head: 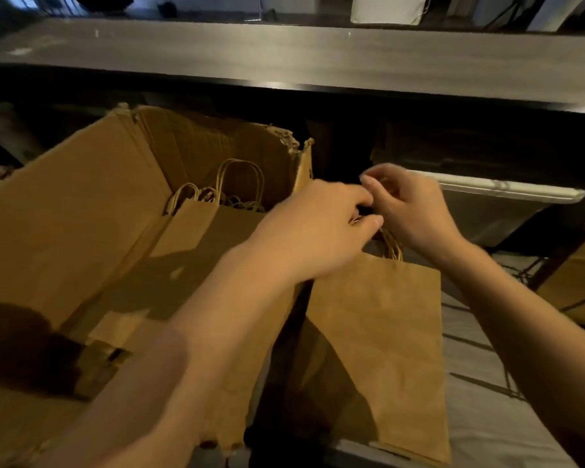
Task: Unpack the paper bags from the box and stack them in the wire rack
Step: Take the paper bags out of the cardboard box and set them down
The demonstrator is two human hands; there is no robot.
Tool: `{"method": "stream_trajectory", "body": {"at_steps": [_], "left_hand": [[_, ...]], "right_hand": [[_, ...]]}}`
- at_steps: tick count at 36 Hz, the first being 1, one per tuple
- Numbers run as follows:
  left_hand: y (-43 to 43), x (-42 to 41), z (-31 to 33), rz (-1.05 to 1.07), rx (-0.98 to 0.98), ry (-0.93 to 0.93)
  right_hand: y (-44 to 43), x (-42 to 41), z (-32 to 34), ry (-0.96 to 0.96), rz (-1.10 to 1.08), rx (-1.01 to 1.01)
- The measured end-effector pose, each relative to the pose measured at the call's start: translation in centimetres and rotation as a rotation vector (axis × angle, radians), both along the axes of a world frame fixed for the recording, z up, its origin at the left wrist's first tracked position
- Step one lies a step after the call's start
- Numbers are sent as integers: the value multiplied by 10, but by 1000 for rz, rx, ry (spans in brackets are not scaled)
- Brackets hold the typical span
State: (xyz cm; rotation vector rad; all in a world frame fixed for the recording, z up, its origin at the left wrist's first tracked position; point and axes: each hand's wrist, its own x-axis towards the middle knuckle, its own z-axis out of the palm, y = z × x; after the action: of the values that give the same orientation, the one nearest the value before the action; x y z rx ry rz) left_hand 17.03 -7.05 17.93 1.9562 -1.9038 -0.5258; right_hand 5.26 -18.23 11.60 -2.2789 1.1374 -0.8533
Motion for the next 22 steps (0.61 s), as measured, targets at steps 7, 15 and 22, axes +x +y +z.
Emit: {"method": "stream_trajectory", "body": {"at_steps": [7, 15, 22], "left_hand": [[21, 73, 36, 66, -141, -177], [37, 158, 18, 230, -99, -209], [49, 211, -26, 340, 86, -156]], "right_hand": [[8, 71, 55, 44, 223, -118], [22, 152, 69, 300, 406, -192], [29, 214, 33, 589, 459, -133]]}}
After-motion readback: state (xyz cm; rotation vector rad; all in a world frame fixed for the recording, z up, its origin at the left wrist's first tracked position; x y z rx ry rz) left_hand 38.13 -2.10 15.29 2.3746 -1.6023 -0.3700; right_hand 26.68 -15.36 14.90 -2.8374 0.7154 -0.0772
